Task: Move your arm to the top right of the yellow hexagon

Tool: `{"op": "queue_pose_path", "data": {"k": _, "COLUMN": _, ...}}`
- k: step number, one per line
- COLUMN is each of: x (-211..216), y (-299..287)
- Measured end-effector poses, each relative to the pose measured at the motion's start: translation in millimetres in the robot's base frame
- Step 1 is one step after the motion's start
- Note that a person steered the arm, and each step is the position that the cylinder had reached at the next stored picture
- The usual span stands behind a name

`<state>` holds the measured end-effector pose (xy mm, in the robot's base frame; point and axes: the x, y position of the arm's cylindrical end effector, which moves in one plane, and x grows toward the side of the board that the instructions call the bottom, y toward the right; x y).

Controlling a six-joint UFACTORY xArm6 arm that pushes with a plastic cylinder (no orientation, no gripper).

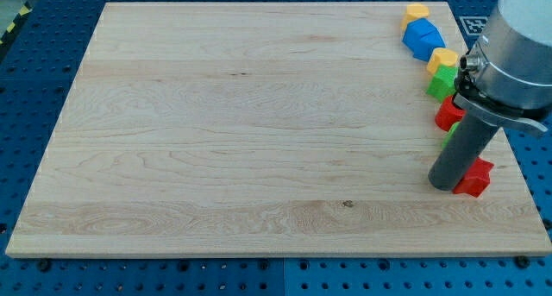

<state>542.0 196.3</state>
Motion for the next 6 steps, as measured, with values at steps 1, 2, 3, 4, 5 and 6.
{"op": "queue_pose_path", "data": {"k": 1, "x": -13, "y": 0}}
{"op": "queue_pose_path", "data": {"k": 2, "x": -52, "y": -35}}
{"op": "queue_pose_path", "data": {"k": 3, "x": -126, "y": -76}}
{"op": "queue_pose_path", "data": {"k": 4, "x": -214, "y": -85}}
{"op": "queue_pose_path", "data": {"k": 5, "x": -297, "y": -81}}
{"op": "queue_pose_path", "data": {"k": 6, "x": -350, "y": -68}}
